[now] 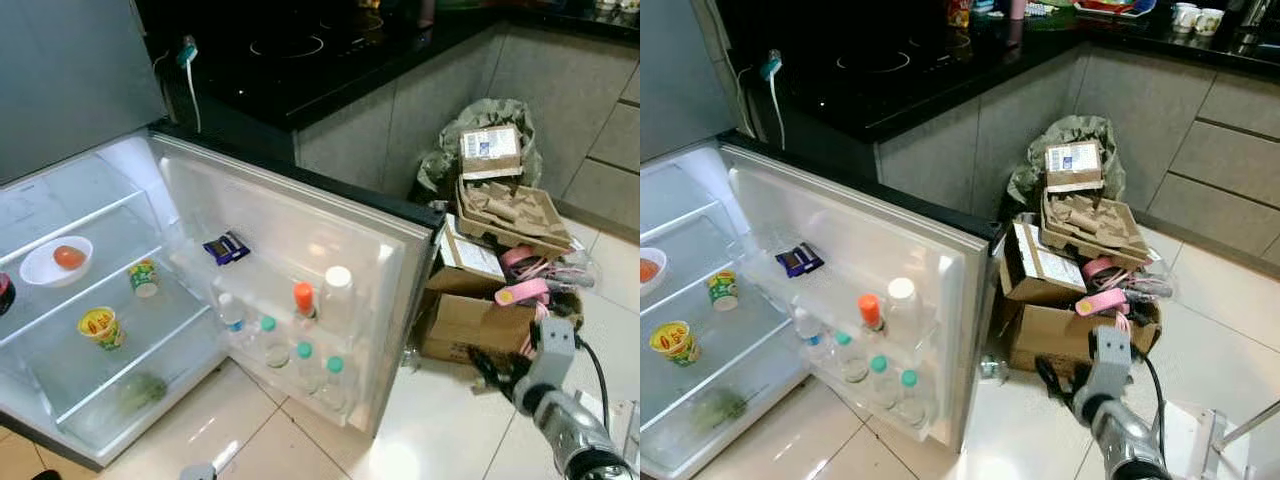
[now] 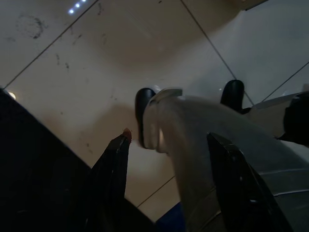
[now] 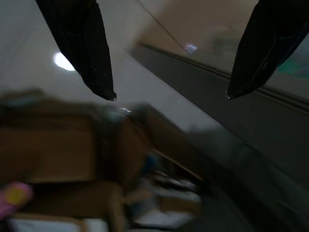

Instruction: Restocking fridge

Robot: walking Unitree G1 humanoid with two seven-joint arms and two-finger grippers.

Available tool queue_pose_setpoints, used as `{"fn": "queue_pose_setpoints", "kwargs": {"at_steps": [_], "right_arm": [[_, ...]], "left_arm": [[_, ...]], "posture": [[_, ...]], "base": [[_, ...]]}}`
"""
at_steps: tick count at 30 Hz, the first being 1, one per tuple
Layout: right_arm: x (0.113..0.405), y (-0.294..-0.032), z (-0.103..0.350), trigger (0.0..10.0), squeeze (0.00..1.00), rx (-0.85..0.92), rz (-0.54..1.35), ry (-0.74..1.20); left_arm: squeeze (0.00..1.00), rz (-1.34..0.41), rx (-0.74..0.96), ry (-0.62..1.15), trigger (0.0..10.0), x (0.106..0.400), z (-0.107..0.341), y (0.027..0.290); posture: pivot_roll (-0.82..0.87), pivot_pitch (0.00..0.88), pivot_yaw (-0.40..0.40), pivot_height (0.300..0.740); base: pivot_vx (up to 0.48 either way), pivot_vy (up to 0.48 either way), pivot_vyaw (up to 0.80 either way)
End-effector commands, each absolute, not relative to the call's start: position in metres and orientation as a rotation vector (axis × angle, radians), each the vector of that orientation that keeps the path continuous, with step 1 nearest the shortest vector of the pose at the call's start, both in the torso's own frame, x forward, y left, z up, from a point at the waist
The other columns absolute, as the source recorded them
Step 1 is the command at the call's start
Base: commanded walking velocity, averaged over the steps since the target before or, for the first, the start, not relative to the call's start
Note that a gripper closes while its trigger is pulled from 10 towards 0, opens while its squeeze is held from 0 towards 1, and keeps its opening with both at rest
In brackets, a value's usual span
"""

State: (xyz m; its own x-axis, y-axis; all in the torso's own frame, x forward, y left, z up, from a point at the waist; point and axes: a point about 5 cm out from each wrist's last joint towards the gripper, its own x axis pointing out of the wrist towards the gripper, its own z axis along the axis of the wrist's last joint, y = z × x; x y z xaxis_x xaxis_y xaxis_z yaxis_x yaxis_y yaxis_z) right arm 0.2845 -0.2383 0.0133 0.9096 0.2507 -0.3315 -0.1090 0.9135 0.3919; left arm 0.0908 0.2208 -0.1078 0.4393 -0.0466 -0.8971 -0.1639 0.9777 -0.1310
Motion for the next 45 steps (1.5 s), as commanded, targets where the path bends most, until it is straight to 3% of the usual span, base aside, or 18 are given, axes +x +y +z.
{"fn": "queue_pose_setpoints", "kwargs": {"at_steps": [1, 10, 15, 25, 29, 32, 33, 34, 35, 37, 39, 41, 45], "right_arm": [[0.297, -0.232, 0.028, 10.0, 0.00, 0.416, 0.285, 0.316], [0.297, -0.195, 0.038, 10.0, 0.00, 0.370, 0.697, 0.311], [0.277, -0.166, 0.039, 10.0, 0.00, 0.339, 1.096, 0.341], [0.247, -0.138, 0.051, 10.0, 0.00, 0.339, 1.509, 0.398], [0.248, -0.138, 0.043, 10.0, 0.00, 0.302, 1.473, 0.439], [0.254, -0.155, 0.015, 10.0, 0.00, 0.143, 1.232, 0.600], [0.254, -0.155, 0.015, 10.0, 0.00, 0.143, 1.232, 0.600], [0.254, -0.171, 0.003, 10.0, 0.00, 0.072, 1.083, 0.712], [0.254, -0.171, 0.003, 10.0, 0.00, 0.072, 1.083, 0.712], [0.254, -0.196, -0.006, 10.0, 0.00, -0.051, 0.897, 0.840], [0.254, -0.201, -0.007, 10.0, 0.00, -0.072, 0.864, 0.861], [0.268, -0.217, -0.003, 10.0, 0.00, -0.153, 0.656, 0.841], [0.289, -0.230, 0.011, 10.0, 0.00, -0.191, 0.436, 0.752]], "left_arm": [[0.00, 0.071, -0.207, 1.158, 10.0, 0.081, -0.110, 0.220], [0.00, 0.068, -0.210, 1.161, 10.0, 0.080, -0.111, 0.219], [0.00, 0.068, -0.204, 1.164, 10.0, 0.080, -0.111, 0.220], [0.00, 0.066, -0.197, 1.164, 10.0, 0.080, -0.110, 0.223], [0.00, 0.066, -0.197, 1.163, 10.0, 0.081, -0.110, 0.223], [0.00, 0.066, -0.200, 1.161, 10.0, 0.081, -0.110, 0.222], [0.00, 0.066, -0.200, 1.161, 10.0, 0.081, -0.110, 0.222], [0.00, 0.065, -0.201, 1.163, 10.0, 0.081, -0.110, 0.221], [0.00, 0.065, -0.201, 1.163, 10.0, 0.081, -0.110, 0.221], [0.00, 0.066, -0.204, 1.165, 10.0, 0.079, -0.111, 0.220], [0.00, 0.066, -0.205, 1.166, 10.0, 0.079, -0.111, 0.220], [0.00, 0.068, -0.205, 1.169, 10.0, 0.077, -0.111, 0.220], [0.00, 0.069, -0.205, 1.173, 10.0, 0.074, -0.112, 0.221]], "posture": [[-0.09, 0.000, -0.019, 0.740], [-0.09, 0.000, -0.018, 0.740], [-0.09, 0.000, -0.017, 0.740], [-0.09, 0.000, -0.015, 0.740], [-0.09, 0.000, -0.016, 0.740], [-0.08, 0.000, -0.015, 0.740], [-0.08, 0.000, -0.015, 0.740], [-0.08, 0.000, -0.015, 0.740], [-0.08, 0.000, -0.015, 0.740], [-0.08, 0.000, -0.016, 0.740], [-0.08, 0.000, -0.016, 0.740], [-0.08, 0.000, -0.017, 0.740], [-0.08, 0.004, -0.015, 0.740]], "base": [[0.000, 0.000, 0.00], [0.000, 0.000, 0.00], [0.000, 0.000, 0.00], [0.000, 0.000, 0.00], [0.000, 0.000, 0.00], [0.000, 0.000, 0.00], [0.000, 0.000, 0.00], [0.000, 0.000, 0.00], [0.000, 0.000, 0.00], [0.000, 0.000, 0.00], [0.000, 0.000, 0.00], [0.000, 0.000, 0.00], [0.000, 0.000, 0.00]]}}
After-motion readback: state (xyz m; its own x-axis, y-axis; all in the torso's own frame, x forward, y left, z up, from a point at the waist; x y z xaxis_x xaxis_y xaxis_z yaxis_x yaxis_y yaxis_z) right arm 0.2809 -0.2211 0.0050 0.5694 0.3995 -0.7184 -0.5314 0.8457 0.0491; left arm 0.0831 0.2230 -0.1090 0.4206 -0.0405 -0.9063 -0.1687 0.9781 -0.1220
